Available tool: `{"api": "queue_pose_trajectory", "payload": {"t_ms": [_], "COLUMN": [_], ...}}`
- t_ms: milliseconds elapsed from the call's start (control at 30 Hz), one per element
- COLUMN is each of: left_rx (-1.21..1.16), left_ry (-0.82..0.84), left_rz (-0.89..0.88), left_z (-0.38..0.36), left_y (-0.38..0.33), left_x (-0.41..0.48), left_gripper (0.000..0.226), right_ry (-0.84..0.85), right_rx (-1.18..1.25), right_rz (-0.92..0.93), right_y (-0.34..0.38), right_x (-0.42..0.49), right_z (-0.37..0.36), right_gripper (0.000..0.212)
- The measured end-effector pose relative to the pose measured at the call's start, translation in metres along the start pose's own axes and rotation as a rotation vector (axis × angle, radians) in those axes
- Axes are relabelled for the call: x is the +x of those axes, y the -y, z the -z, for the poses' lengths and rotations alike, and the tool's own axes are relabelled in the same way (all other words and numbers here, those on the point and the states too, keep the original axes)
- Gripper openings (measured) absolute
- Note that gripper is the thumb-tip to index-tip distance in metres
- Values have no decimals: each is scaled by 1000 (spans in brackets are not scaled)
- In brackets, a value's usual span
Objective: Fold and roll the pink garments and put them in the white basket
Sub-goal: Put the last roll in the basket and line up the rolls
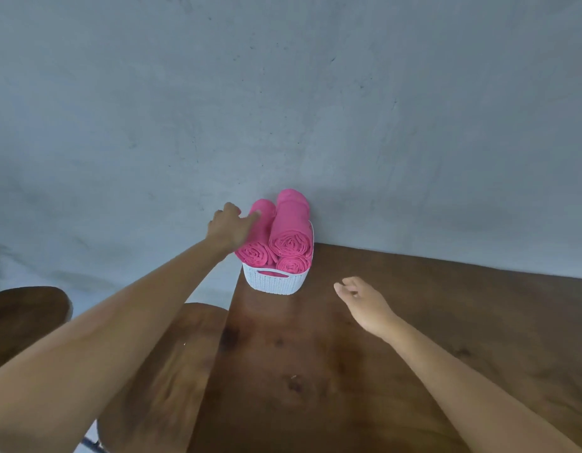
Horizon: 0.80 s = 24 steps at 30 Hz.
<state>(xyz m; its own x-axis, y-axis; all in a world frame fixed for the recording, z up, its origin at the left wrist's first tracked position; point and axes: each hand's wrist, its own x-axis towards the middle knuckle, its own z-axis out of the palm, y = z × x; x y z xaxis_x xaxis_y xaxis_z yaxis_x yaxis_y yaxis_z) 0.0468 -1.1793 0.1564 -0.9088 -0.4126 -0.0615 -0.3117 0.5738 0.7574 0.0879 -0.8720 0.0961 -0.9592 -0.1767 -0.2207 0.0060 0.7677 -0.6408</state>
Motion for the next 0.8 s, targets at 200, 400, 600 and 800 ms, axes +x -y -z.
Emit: {"api": "queue_pose_trajectory", "payload": {"t_ms": [200,400,600,800], "left_rx": [-401,-563,-507,-541], "left_ry": [272,335,311,324], "left_rz": [105,99,90,81], "left_z": [-8,-19,-23,-27], "left_y": [39,42,44,47], "left_x": [1,-17,-28,-69], "left_gripper": [61,40,50,58], "right_ry": [36,74,74,75], "right_rx": [441,648,621,622], "right_rz": [-113,-151,-136,-120], "right_y": [78,103,99,82], "right_x": [34,31,17,-20], "right_z": [-8,-28,-25,-25], "right_gripper": [69,74,74,70]}}
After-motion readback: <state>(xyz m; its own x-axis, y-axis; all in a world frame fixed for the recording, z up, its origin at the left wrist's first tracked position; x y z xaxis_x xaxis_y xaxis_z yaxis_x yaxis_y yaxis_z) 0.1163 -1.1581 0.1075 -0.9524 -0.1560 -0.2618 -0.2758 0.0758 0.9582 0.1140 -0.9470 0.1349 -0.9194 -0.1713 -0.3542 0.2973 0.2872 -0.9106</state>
